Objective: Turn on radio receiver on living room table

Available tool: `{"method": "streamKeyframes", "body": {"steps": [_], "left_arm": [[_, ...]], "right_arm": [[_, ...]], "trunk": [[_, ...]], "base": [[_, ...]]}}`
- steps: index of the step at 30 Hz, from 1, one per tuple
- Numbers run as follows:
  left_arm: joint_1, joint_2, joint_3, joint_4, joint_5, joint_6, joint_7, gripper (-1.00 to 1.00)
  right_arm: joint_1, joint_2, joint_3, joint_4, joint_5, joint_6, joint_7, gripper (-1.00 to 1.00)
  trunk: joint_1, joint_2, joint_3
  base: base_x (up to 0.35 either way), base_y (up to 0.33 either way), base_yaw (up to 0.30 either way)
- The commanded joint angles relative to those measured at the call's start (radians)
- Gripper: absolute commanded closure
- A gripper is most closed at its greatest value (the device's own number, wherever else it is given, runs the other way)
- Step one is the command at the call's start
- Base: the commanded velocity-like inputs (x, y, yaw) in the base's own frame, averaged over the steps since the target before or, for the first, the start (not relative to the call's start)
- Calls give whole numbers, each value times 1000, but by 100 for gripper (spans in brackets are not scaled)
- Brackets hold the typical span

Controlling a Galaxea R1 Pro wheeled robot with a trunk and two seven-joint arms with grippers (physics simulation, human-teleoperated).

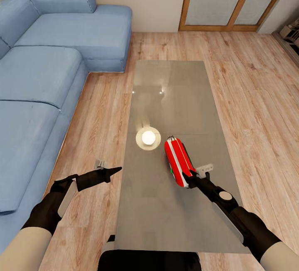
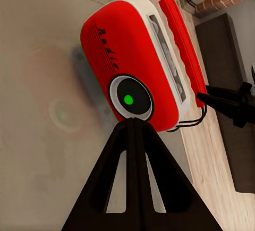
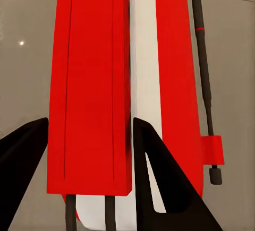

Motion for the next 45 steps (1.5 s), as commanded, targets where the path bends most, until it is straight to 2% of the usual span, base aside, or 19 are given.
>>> {"method": "streamKeyframes", "body": {"steps": [1,6,11,14,23,29,45], "left_arm": [[0,0,0,0,0,0,0,100],[0,0,0,0,0,0,0,100],[0,-1,-1,0,0,0,0,100],[0,0,-1,0,0,0,0,100],[0,-1,-1,0,0,0,0,100],[0,-2,-1,0,0,0,0,100],[0,-2,-1,0,0,0,0,100]], "right_arm": [[0,0,0,-1,0,0,0,100],[0,0,-1,0,-3,-1,4,100],[0,0,-6,1,-8,-1,91,100],[0,0,-7,2,-9,-2,103,100],[0,0,-9,3,-8,-2,109,100],[0,0,-6,78,-7,-44,115,100],[0,0,-5,85,-7,-53,121,100]], "trunk": [[0,0,0],[0,0,0],[0,0,0],[0,0,0],[0,0,0],[0,0,0],[0,0,0]], "base": [[0,0,0],[0,0,0],[0,0,0],[0,0,0],[0,0,0],[0,0,0],[0,0,0]]}}
